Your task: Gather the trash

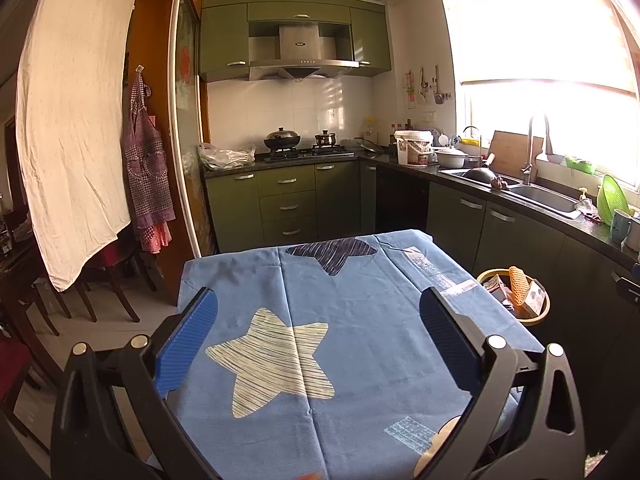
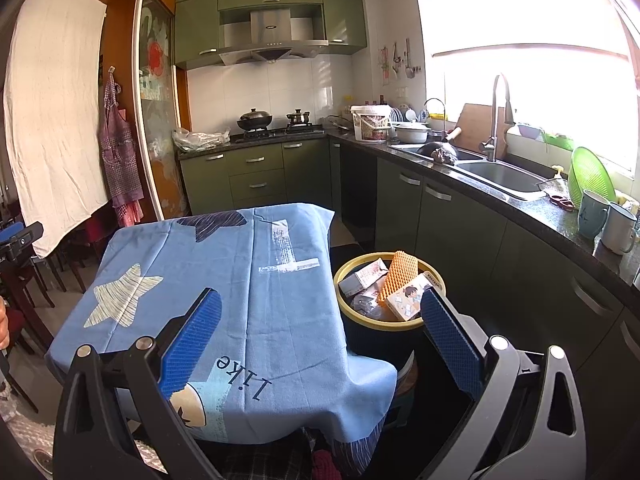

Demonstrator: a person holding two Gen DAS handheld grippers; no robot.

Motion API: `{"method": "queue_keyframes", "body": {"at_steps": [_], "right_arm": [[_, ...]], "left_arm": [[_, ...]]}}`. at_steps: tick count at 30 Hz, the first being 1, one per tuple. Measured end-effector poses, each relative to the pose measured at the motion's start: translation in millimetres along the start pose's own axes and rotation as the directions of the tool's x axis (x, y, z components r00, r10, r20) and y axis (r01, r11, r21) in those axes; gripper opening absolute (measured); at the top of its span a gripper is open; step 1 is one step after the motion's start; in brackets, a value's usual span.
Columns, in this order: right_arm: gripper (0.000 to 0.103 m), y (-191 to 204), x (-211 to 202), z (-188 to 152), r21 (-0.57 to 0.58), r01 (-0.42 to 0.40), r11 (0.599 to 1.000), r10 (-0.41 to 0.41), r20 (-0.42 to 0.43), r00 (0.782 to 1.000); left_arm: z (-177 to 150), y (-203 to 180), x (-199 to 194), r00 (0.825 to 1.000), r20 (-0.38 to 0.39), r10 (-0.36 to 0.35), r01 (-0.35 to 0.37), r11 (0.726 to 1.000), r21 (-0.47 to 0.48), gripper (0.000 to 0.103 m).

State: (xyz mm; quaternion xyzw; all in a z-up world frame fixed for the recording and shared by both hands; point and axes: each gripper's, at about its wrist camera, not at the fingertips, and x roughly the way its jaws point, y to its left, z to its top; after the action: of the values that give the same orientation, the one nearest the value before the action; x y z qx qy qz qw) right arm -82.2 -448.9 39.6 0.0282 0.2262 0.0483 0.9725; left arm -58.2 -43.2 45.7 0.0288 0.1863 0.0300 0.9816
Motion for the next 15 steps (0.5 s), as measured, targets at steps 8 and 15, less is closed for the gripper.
{"method": "queue_keyframes", "body": {"at_steps": [8, 15], "right_arm": [[0.098, 0.6, 0.9, -0.6, 0.000, -0.004, 1.000, 0.004, -0.003, 1.000], [0.098, 1.0, 1.7, -2.0, -0.001, -0.004, 1.000, 0.004, -0.005, 1.000]], "left_arm": [[-0.1, 1.4, 1.7, 1.000, -0.003, -0.006, 0.006, 1.000, 0.000, 0.096], [0.1, 1.8, 1.6, 1.000, -0.001, -0.007, 0.007, 1.000, 0.002, 0.096]]}}
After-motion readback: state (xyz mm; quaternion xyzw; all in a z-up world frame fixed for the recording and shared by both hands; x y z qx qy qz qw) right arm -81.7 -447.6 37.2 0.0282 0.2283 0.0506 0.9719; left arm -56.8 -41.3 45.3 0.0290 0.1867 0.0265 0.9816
